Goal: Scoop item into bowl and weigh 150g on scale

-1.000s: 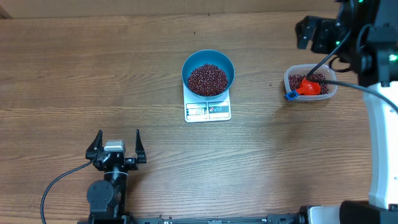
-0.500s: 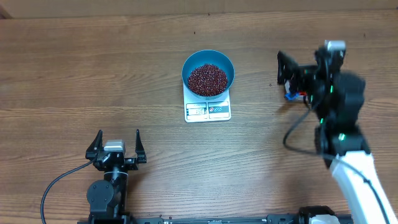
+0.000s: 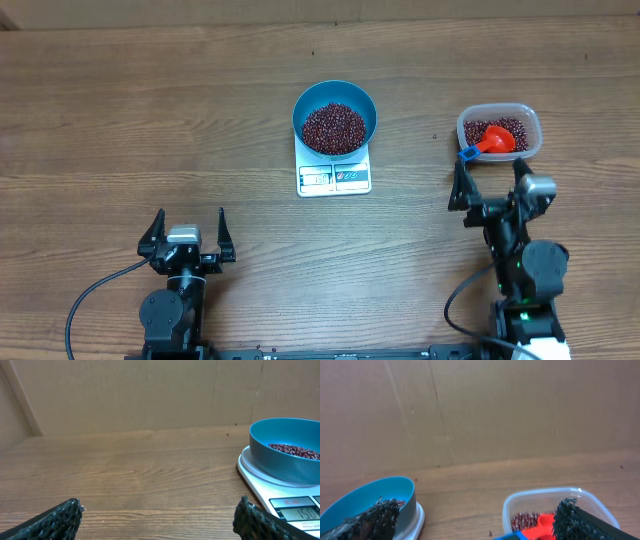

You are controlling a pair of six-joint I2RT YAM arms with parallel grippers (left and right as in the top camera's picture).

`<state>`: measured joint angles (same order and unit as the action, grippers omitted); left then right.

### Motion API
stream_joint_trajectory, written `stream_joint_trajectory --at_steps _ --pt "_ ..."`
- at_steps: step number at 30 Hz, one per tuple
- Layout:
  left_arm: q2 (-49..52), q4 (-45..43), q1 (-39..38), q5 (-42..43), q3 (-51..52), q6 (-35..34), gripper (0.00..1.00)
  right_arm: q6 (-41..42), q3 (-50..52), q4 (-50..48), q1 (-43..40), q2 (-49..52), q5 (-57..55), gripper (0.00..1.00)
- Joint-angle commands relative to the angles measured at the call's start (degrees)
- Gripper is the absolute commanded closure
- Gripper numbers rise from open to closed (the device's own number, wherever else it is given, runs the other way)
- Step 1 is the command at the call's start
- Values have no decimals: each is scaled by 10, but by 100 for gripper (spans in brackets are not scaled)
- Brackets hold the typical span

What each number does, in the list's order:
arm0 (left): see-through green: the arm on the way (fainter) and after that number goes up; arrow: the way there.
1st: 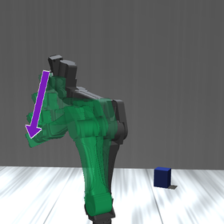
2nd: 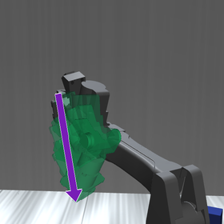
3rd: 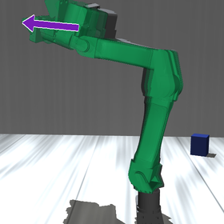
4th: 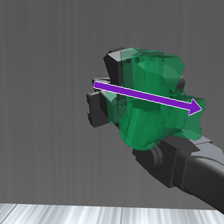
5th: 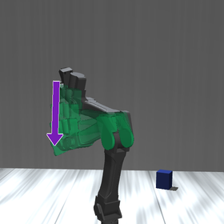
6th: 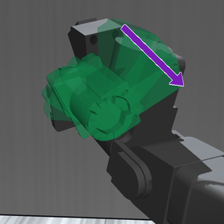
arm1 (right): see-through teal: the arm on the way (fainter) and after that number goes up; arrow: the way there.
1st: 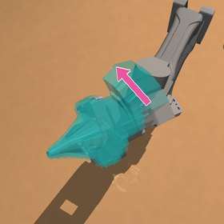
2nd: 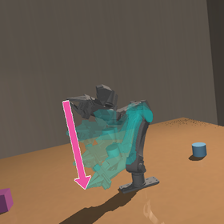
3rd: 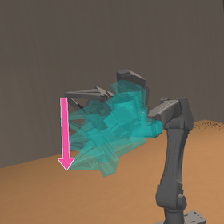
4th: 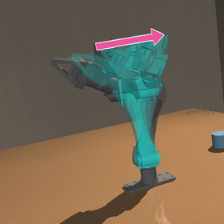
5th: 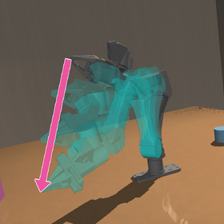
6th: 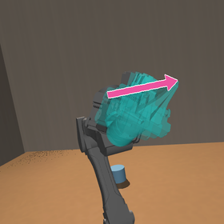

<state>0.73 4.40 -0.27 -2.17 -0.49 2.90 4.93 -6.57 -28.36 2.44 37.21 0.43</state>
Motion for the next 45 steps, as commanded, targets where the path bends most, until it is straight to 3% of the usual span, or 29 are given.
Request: stream_joint_trajectory --at_steps 1,11,18,37,45 --pt "-5 -1 3 -1 2 -12 1 4 59 -1 1 -59 -10 0" --pt "-5 -1 3 -1 2 -12 0 4 61 226 0 -246 -53 0" --pt "-5 -1 3 -1 2 -12 0 3 61 329 0 -363 -52 0" --pt "-5 -1 3 -1 2 -12 1 -10 61 329 1 -371 -28 0" --pt "-5 -1 3 -1 2 -12 0 -9 61 324 1 -371 -94 0"
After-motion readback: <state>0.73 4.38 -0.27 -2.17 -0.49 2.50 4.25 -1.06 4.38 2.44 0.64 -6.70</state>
